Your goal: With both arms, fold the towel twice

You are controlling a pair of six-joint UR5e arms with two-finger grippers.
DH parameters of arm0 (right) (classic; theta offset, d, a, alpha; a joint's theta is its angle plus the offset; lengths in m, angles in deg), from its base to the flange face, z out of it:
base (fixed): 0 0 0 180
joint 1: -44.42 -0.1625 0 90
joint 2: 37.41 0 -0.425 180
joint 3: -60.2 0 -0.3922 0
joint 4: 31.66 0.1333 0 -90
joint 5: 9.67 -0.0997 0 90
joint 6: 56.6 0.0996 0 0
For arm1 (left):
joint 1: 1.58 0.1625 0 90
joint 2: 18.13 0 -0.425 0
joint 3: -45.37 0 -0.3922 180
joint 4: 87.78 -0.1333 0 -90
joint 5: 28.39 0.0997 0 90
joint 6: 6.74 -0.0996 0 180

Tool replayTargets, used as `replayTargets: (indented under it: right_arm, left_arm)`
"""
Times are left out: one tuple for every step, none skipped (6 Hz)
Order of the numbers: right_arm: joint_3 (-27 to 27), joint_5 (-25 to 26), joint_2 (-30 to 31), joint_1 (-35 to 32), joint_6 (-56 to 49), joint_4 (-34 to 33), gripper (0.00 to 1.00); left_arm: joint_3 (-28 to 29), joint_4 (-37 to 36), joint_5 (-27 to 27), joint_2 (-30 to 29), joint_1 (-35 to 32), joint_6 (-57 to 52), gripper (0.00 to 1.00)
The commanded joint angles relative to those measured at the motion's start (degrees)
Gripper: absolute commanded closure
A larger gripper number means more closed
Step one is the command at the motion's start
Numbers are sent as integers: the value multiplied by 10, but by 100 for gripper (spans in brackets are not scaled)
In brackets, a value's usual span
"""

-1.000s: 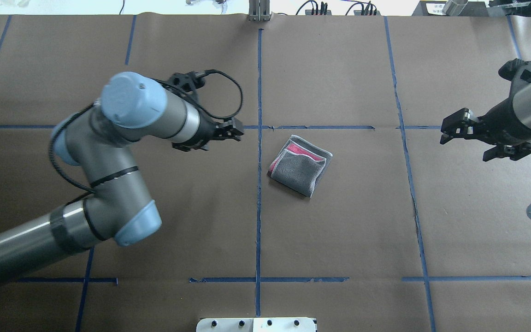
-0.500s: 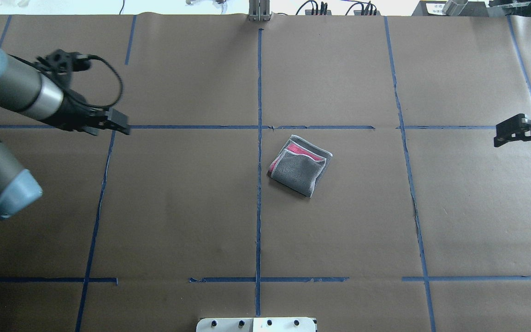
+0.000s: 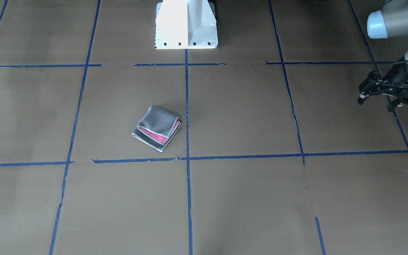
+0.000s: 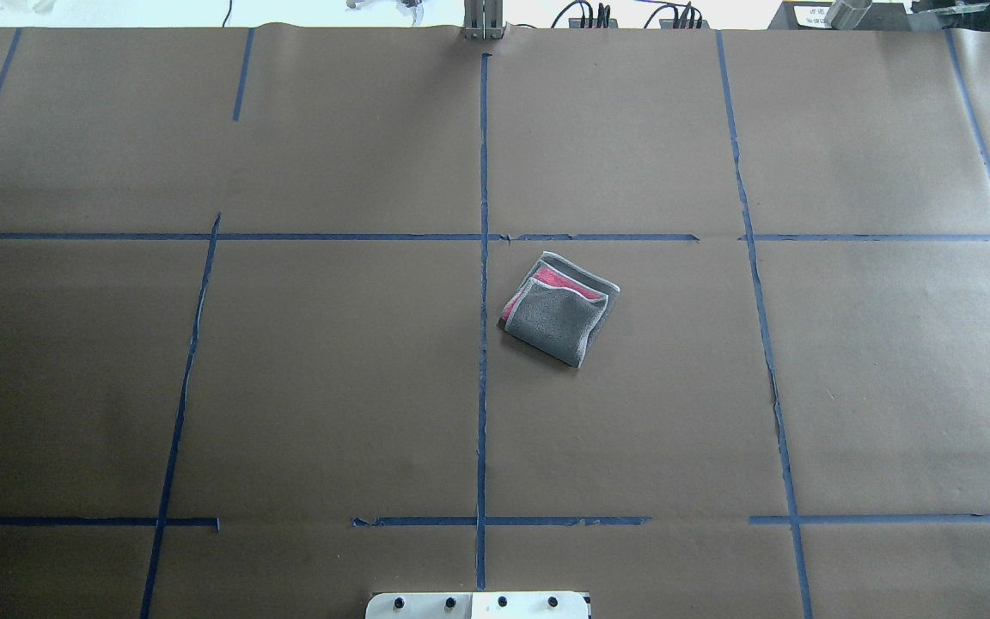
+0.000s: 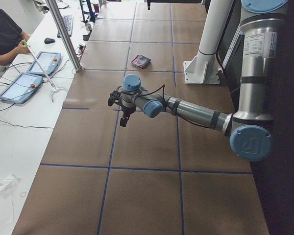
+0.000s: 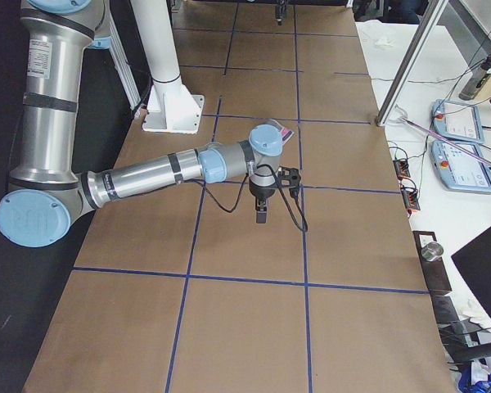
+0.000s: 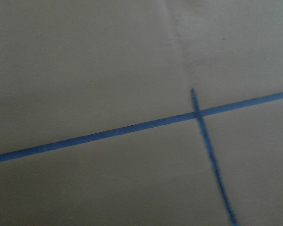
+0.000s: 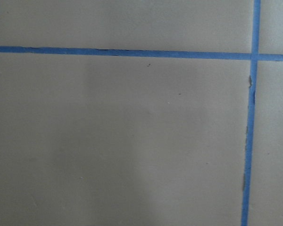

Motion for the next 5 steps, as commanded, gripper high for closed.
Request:
replayTargets:
  right_arm:
    - [-63,-26,4,-63,-132,-1,0]
    - [-65,-26,9,-84,-147,-2,0]
    - [-74,-25,9,-93,-153,-1,0]
    - [-73,-25,18,-93,-157,-1,0]
    - [-85,-27,23,-93,-165,4,0]
  left_arm:
    - [3,-159,-4,14,-130,-250,0]
    - [5,-236,-4,12,-180,-324,0]
    - [2,-294,-4,21,-183,-336,0]
    - [22,-301,-7,24,-183,-336,0]
    - [34,-298,-47,25,-184,-335,0]
